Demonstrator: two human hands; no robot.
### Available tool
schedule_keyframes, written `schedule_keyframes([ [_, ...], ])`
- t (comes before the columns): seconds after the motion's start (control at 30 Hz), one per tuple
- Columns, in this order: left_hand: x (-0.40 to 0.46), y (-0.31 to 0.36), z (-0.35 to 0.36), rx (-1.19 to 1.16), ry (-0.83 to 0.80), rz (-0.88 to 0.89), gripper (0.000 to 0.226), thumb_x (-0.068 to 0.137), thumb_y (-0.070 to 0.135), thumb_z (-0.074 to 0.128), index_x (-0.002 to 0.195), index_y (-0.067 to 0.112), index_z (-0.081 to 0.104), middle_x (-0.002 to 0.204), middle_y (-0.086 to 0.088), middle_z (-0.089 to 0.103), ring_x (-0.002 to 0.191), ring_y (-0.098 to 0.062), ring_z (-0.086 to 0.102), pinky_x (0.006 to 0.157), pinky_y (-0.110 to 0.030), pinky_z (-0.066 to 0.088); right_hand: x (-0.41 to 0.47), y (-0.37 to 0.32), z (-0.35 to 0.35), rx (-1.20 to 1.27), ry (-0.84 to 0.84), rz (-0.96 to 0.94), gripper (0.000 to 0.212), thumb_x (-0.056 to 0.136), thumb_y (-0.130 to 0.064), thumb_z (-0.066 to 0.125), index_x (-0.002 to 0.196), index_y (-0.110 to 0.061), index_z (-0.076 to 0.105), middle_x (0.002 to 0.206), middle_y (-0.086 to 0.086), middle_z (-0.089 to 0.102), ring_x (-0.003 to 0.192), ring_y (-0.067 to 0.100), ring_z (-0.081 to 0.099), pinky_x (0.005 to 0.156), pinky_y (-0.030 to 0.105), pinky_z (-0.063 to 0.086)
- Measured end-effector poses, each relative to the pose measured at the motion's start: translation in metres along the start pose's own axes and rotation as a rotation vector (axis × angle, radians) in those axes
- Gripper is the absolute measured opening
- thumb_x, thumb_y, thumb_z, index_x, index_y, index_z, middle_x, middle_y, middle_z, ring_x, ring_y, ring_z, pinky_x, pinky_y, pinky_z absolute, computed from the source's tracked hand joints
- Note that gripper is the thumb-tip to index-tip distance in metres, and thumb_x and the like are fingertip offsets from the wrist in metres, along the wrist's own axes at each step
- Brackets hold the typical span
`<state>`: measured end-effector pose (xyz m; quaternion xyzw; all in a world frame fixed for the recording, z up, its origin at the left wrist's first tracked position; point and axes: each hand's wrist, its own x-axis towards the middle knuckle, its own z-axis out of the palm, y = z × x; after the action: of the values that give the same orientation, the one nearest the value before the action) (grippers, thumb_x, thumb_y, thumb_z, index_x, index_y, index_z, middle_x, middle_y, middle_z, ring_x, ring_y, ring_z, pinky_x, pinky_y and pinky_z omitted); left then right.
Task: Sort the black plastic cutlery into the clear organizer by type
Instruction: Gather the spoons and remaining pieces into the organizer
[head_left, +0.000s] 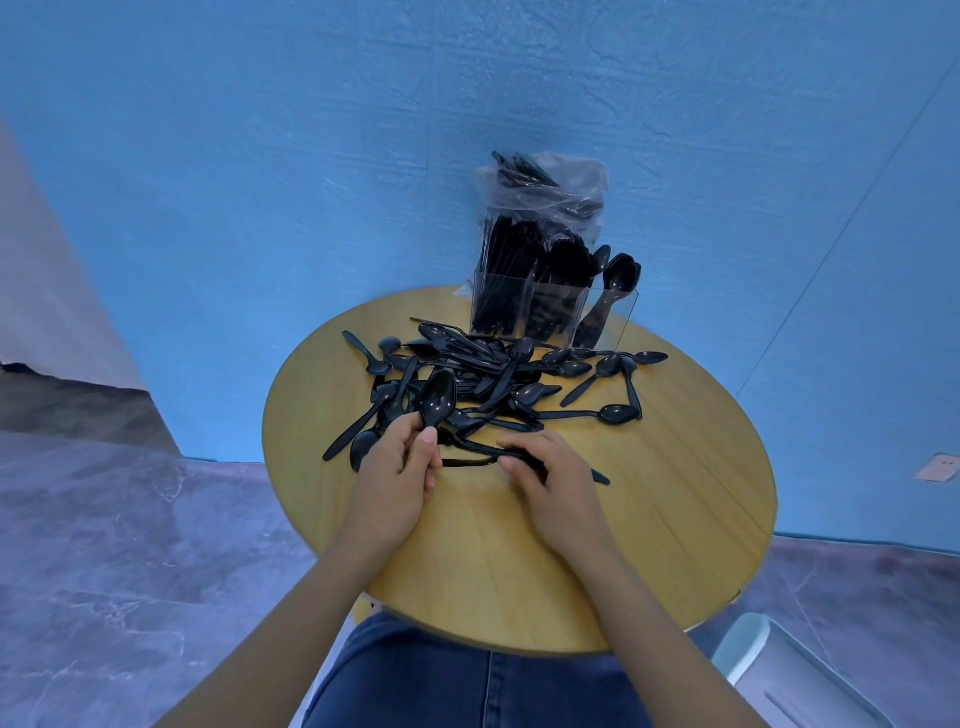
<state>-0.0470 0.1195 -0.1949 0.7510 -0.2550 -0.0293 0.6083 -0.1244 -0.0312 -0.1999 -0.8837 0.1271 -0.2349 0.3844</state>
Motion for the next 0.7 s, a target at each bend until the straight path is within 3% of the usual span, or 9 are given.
schedule_keyframes([
  [0.2, 0.001, 0.000, 0.001, -0.032, 0.074, -0.014, 0.023, 0.101, 0.020, 0.038, 0.083, 0.012, 0.050, 0.062, 0.002, 0.050, 0.052, -0.004, 0.047, 0.051, -0.015, 0.042, 0.000, 0.001, -0.008, 0.252, 0.076, 0.111, 0.019, 0.093, -0.017, 0.058, 0.090, -0.035, 0.064, 0.081, 0.000, 0.061, 0.064, 0.004, 0.056, 0.063, 0.017, 0.043],
  [0.37, 0.002, 0.002, 0.001, -0.092, 0.147, -0.072, 0.023, 0.101, 0.019, 0.036, 0.086, 0.009, 0.050, 0.062, -0.002, 0.051, 0.052, -0.009, 0.049, 0.050, -0.013, 0.043, 0.000, 0.003, -0.009, 0.298, 0.114, 0.163, 0.016, 0.096, -0.025, 0.052, 0.097, -0.022, 0.067, 0.054, -0.010, 0.056, 0.053, 0.003, 0.048, 0.059, 0.021, 0.040],
  [0.47, 0.003, 0.007, 0.006, -0.117, 0.129, -0.107, 0.022, 0.102, 0.021, 0.036, 0.089, 0.008, 0.050, 0.062, 0.000, 0.049, 0.048, -0.005, 0.044, 0.046, -0.013, 0.039, 0.000, 0.000, -0.007, 0.233, 0.101, 0.078, 0.015, 0.095, -0.023, 0.053, 0.090, -0.022, 0.067, 0.061, -0.021, 0.058, 0.060, -0.001, 0.051, 0.061, 0.013, 0.037],
  [0.53, 0.007, 0.011, 0.011, -0.144, 0.116, -0.139, 0.019, 0.102, 0.022, 0.037, 0.096, 0.010, 0.050, 0.063, 0.003, 0.048, 0.045, -0.001, 0.041, 0.043, -0.013, 0.037, 0.000, -0.002, -0.005, 0.157, 0.064, 0.004, 0.016, 0.095, -0.022, 0.054, 0.084, -0.022, 0.066, 0.066, -0.017, 0.059, 0.066, 0.001, 0.053, 0.061, 0.011, 0.036],
  [0.7, 0.018, 0.024, 0.021, -0.164, 0.077, -0.168, 0.028, 0.102, 0.029, 0.034, 0.086, 0.012, 0.051, 0.063, 0.005, 0.046, 0.045, -0.001, 0.039, 0.047, -0.018, 0.035, 0.005, -0.004, -0.007, 0.053, -0.046, -0.129, 0.025, 0.096, -0.021, 0.053, 0.074, -0.009, 0.059, 0.066, -0.001, 0.055, 0.065, 0.014, 0.048, 0.058, 0.018, 0.032],
])
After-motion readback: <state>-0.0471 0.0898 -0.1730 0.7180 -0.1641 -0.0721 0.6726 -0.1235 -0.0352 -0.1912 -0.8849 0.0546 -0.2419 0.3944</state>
